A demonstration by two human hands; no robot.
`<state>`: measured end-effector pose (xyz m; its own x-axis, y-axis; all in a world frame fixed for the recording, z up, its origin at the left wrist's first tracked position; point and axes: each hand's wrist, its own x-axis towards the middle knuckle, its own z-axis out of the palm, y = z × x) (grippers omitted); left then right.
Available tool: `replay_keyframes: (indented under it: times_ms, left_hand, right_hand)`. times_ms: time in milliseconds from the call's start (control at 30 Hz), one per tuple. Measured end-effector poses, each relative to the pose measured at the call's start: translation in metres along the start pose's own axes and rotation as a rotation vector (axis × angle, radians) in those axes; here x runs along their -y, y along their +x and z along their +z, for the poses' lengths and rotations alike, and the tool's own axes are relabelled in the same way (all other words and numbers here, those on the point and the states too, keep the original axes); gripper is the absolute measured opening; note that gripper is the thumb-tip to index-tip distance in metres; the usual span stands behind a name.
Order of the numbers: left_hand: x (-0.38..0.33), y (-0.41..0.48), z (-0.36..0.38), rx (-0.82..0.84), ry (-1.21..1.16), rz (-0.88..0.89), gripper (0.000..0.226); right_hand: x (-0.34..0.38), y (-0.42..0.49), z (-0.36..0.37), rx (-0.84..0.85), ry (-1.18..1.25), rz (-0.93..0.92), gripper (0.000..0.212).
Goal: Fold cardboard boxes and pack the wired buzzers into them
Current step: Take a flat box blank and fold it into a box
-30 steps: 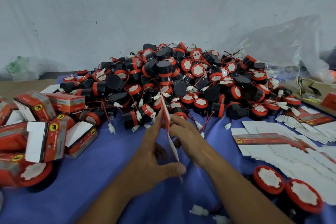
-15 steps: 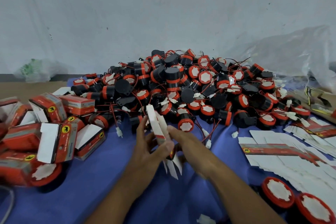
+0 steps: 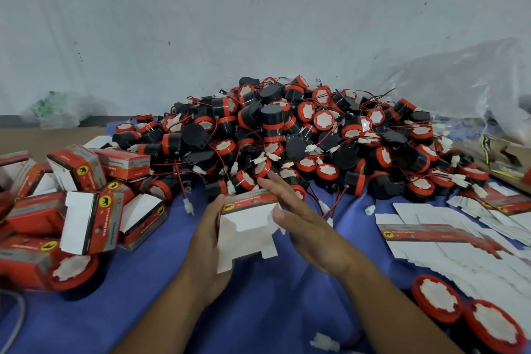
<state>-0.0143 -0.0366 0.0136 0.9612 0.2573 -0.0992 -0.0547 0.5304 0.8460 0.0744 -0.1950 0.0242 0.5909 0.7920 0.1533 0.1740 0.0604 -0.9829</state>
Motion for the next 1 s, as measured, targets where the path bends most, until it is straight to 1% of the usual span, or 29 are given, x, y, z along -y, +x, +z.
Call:
replay_keyframes:
  times_ms: [67,133,167,233,300,400,467,567,600,633,700,733,767,800,867,933,967,1000]
  left_hand:
    - [0.002,-0.003,0.005,0.064,-0.004,-0.071,0.056]
    - [0.005,-0.003,0.008,0.058,0.033,-0.064,0.067]
    - [0.006,-0.003,0.009,0.044,0.095,-0.029,0.069]
    - [0.009,-0.003,0.007,0.036,0.222,0.084,0.064]
    - [0.007,-0.005,0.003,0.098,0.276,0.122,0.061]
    - [0.009,-0.011,-0.001,0.201,0.386,0.132,0.069]
    - [0.006,-0.011,-0.001,0.239,0.484,0.176,0.080]
    - [0.002,-0.002,0.002,0.304,0.707,0.248,0.111]
    - [0.002,0.001,0.000,0.305,0.751,0.256,0.114]
    - [0.004,0.003,-0.004,0.300,0.773,0.265,0.107]
    - [0.007,-0.001,-0.008,0.278,0.769,0.290,0.074]
    - [0.009,-0.005,-0.009,0.275,0.751,0.291,0.061]
    - [0.010,-0.006,-0.009,0.259,0.730,0.290,0.053]
    - [0.009,-0.007,-0.008,0.221,0.700,0.291,0.046]
    - [0.008,-0.005,-0.007,0.121,0.602,0.287,0.030]
    - [0.007,-0.001,-0.009,0.000,0.518,0.278,0.019]
    - [0.007,0.000,-0.010,-0.053,0.471,0.269,0.017]
    - [0.007,0.001,-0.012,-0.096,0.431,0.253,0.019]
  right_hand:
    - [-0.002,-0.004,0.001,-0.041,-0.056,-0.036,0.065]
    - [0.002,-0.001,0.005,-0.116,-0.137,-0.047,0.069]
    - [0.004,0.000,0.005,-0.132,-0.155,-0.057,0.068]
    - [0.006,-0.001,0.005,-0.172,-0.162,-0.078,0.064]
    - [0.008,-0.002,0.003,-0.188,-0.145,-0.093,0.072]
    - [0.008,-0.002,0.000,-0.202,-0.089,-0.096,0.088]
    - [0.008,-0.003,-0.003,-0.216,-0.066,-0.096,0.089]
    - [0.008,-0.002,-0.005,-0.245,-0.004,-0.110,0.079]
    - [0.009,-0.001,-0.005,-0.246,0.049,-0.109,0.076]
    - [0.009,0.000,-0.005,-0.237,0.121,-0.106,0.077]
    - [0.010,0.000,-0.004,-0.216,0.235,-0.096,0.088]
    - [0.010,0.000,-0.004,-0.209,0.251,-0.094,0.090]
    - [0.011,-0.001,-0.003,-0.201,0.242,-0.095,0.087]
    - [0.010,-0.002,-0.003,-0.184,0.215,-0.096,0.079]
    - [0.010,-0.004,-0.001,-0.113,0.181,-0.091,0.054]
    - [0.009,-0.005,0.000,-0.027,0.208,-0.058,0.033]
    - [0.009,-0.005,0.001,0.002,0.216,-0.032,0.031]
    - [0.009,-0.005,0.001,0.015,0.211,-0.014,0.033]
